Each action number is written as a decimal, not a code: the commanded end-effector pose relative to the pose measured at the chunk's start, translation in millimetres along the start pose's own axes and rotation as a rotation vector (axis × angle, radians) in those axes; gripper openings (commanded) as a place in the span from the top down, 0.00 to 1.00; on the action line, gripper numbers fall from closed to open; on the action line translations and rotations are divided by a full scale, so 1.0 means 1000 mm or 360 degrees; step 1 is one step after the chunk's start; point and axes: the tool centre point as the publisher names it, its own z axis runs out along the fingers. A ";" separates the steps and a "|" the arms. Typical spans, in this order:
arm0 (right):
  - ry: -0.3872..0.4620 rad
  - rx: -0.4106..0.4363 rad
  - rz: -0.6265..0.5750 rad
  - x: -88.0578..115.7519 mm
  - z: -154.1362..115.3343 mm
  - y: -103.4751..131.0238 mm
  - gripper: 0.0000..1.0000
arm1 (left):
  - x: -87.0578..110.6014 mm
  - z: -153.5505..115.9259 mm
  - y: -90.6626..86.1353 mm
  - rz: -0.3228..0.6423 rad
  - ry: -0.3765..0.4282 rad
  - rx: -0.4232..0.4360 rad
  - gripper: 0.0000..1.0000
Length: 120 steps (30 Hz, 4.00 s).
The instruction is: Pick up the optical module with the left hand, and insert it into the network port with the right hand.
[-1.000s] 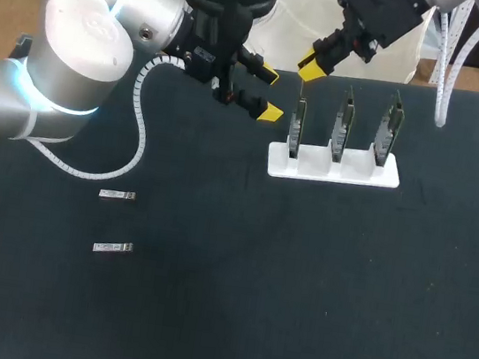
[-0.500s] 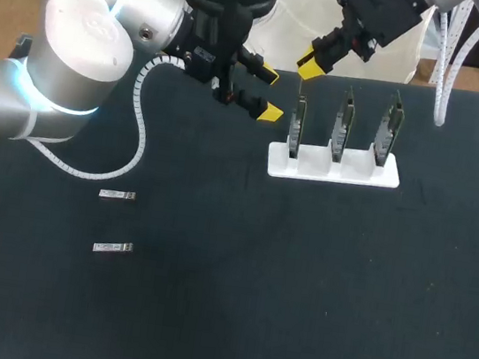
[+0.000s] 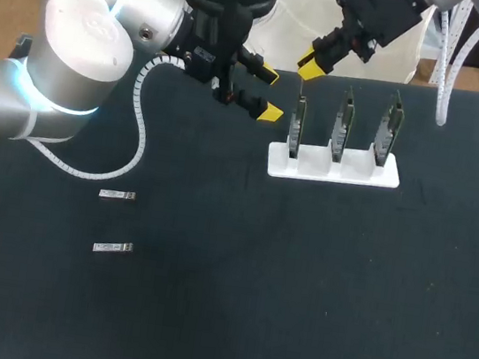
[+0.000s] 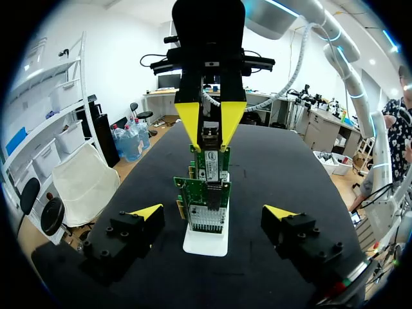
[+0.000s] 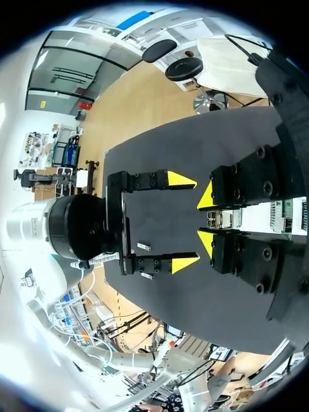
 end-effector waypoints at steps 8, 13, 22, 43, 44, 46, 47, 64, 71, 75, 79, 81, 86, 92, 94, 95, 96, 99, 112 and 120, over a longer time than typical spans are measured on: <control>-0.0021 -0.0004 -0.0025 -0.002 0.001 0.003 1.00 | -0.001 0.000 0.000 -0.0003 0.0006 -0.0003 0.00; -0.0006 -0.0006 -0.0027 -0.002 0.001 0.002 1.00 | -0.001 0.000 0.000 -0.0003 0.0006 -0.0003 0.00; -0.0004 -0.0004 -0.0023 0.000 0.000 0.003 1.00 | -0.001 0.000 0.000 -0.0003 0.0006 -0.0003 0.00; 0.0007 -0.0026 -0.0045 0.001 0.001 0.006 1.00 | -0.001 0.000 0.000 -0.0003 0.0006 -0.0003 0.00; 0.0008 -0.0026 -0.0041 0.001 0.002 0.006 1.00 | -0.001 0.000 0.000 -0.0003 0.0006 -0.0003 0.00; 0.0008 -0.0027 -0.0033 0.002 0.002 0.005 1.00 | -0.001 0.000 0.000 -0.0003 0.0006 -0.0003 0.00; 0.0008 -0.0027 -0.0032 0.002 0.002 0.005 1.00 | -0.001 0.000 0.000 -0.0003 0.0006 -0.0003 0.00; -0.0026 0.0010 -0.0025 0.000 -0.001 0.004 1.00 | -0.001 0.000 0.000 -0.0003 0.0006 -0.0003 0.00; -0.0019 0.0011 -0.0022 0.001 0.000 0.005 1.00 | -0.001 0.000 0.000 -0.0003 0.0006 -0.0003 0.00; -0.0020 0.0005 -0.0016 0.002 0.001 0.005 1.00 | -0.001 0.000 0.000 -0.0003 0.0006 -0.0003 0.00; -0.0016 0.0004 -0.0012 0.002 0.002 0.006 1.00 | -0.001 0.000 0.000 -0.0003 0.0006 -0.0003 0.00; -0.0015 0.0005 -0.0012 0.003 0.002 0.006 1.00 | -0.001 0.000 0.000 -0.0003 0.0006 -0.0003 0.00; -0.0020 0.0010 -0.0010 0.002 0.001 0.006 1.00 | -0.001 0.000 0.000 -0.0003 0.0006 -0.0003 0.00; -0.0018 0.0005 0.0020 0.006 0.005 0.004 1.00 | -0.001 0.000 0.000 -0.0003 0.0006 -0.0003 0.00; -0.0017 0.0005 0.0026 0.007 0.005 0.003 1.00 | -0.001 0.000 0.000 -0.0003 0.0006 -0.0003 0.00; -0.0017 0.0005 0.0027 0.007 0.006 0.003 1.00 | -0.001 0.000 0.000 -0.0003 0.0006 -0.0003 0.00; -0.0017 0.0005 0.0029 0.007 0.006 0.002 1.00 | -0.001 0.000 0.000 -0.0003 0.0006 -0.0003 0.00; -0.0017 0.0004 0.0033 0.008 0.006 0.002 1.00 | -0.001 0.000 0.000 -0.0003 0.0006 -0.0003 0.00; -0.0063 0.0019 0.0058 0.008 0.000 0.004 0.00 | -0.001 0.000 0.000 -0.0003 0.0006 -0.0003 0.00; -0.0223 -0.0103 0.0088 0.010 -0.018 0.005 0.00 | -0.001 0.000 0.000 -0.0003 0.0006 -0.0003 0.00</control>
